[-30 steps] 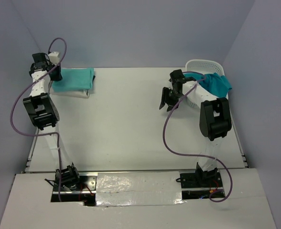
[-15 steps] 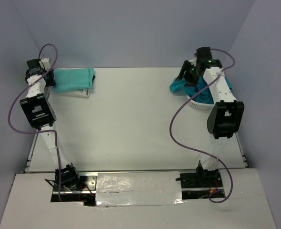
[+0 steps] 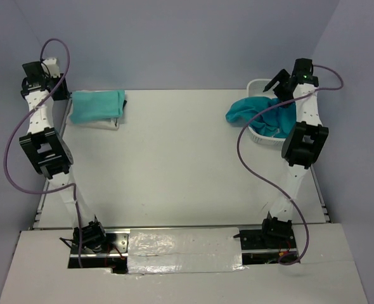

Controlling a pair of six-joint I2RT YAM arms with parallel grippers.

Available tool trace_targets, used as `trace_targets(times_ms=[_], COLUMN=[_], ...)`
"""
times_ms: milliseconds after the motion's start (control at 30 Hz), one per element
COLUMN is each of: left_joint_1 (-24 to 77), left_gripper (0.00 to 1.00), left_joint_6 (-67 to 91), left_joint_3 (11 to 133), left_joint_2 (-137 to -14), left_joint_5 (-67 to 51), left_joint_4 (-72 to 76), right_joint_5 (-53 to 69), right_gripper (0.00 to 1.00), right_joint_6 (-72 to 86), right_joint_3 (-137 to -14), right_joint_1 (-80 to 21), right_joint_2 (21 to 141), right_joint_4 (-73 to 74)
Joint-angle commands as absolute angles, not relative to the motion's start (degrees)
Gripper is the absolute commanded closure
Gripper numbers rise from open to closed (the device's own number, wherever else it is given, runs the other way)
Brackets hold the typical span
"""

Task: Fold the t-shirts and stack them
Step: Grab crumpled tshirt from bin with the right arm

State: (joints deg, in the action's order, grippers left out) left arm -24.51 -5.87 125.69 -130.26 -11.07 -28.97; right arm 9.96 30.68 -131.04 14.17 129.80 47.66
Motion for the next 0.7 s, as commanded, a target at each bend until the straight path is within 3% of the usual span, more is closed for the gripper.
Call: trace_targets(times_ms=[0, 167, 267, 300, 333, 533, 667], left_joint_1=[-23.30, -20.48, -19.43, -19.25, -19.07, -18.63, -18.54], left_gripper=[0.50, 0.49, 0.49, 0.50, 0.50, 0.50, 0.49], left_joint_6=[-7.20, -10.28, -10.02, -9.32, -8.97, -7.56, -7.65], left_joint_3=[124.72, 119.62, 119.88, 120.06, 120.75, 121.47, 120.76], left_joint_2=[-122.00, -115.24, -114.09, -114.00, -113.82, -112.33, -109.69], left_joint_5=[-13.36, -11.60, -12.30, -13.09, -13.62, -15.29, -16.70], left_joint_4=[-34.53, -36.38, -38.31, -38.84, -39.89, -40.17, -39.73], right_joint_5=[15.11, 14.94, 12.75, 10.31, 9.24, 4.40, 4.04], right_gripper=[0.12, 0.19, 0.66, 0.89, 0.97, 1.00, 1.00], right_joint_6=[34.27, 33.92, 33.23, 32.87, 32.35, 27.95, 25.84], right_joint_3=[-132.45, -127.54, -125.51, -124.64, -124.19, -125.15, -124.02], right_joint_1=[13.10, 12.30, 12.48, 12.48, 12.48, 12.48, 12.22], right_joint_2=[134.63, 134.04, 132.28, 131.49, 129.48, 121.39, 108.66], right_joint_4=[44.65, 41.49, 40.08, 39.64, 39.46, 41.48, 40.00])
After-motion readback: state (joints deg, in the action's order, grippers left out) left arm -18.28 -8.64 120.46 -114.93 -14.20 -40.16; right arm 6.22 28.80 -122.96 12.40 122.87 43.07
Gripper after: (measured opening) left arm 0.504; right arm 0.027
